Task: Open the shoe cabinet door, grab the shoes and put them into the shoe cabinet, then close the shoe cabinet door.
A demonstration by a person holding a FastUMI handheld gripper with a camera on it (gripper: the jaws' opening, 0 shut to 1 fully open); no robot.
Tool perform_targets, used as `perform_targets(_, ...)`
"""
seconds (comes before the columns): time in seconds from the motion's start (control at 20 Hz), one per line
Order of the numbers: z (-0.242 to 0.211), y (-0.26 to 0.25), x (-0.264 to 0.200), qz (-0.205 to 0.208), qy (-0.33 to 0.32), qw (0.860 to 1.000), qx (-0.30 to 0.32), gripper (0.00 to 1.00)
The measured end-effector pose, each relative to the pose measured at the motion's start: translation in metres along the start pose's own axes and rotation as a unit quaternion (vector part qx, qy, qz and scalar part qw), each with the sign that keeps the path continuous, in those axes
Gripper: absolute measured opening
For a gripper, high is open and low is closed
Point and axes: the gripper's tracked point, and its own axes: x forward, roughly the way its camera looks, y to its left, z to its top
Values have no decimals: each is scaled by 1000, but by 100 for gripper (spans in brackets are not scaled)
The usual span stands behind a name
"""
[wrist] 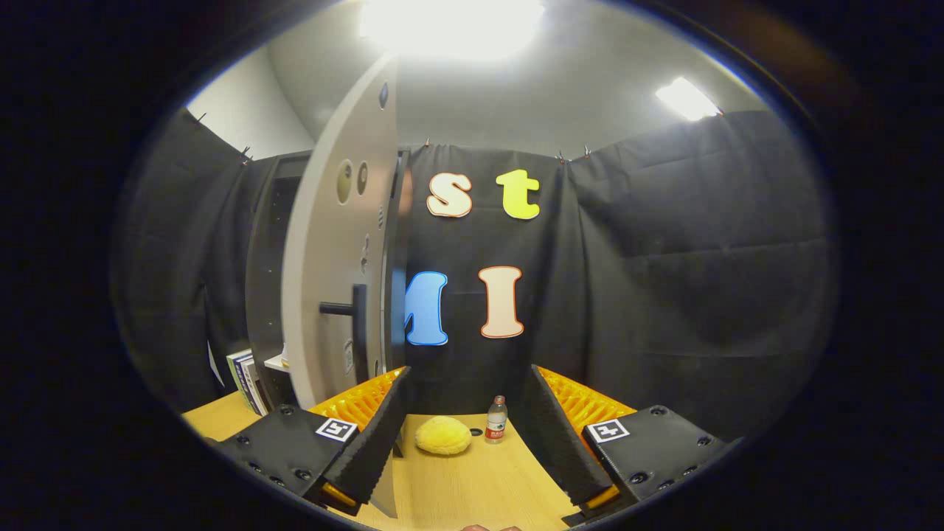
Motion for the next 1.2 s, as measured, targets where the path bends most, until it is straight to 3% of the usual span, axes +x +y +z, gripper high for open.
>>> perform_targets(0.1,-7,-14,26,14,5,1000,16,98)
perform_targets(0.35,-29,2,67,98,53,991,78,99)
perform_targets(0.65,-28,38,64,149,59,986,54,97)
perform_targets(1.0,-22,59,48,107,47,993,32,96)
perform_targets(1.2,-24,108,29,118,60,990,43,96)
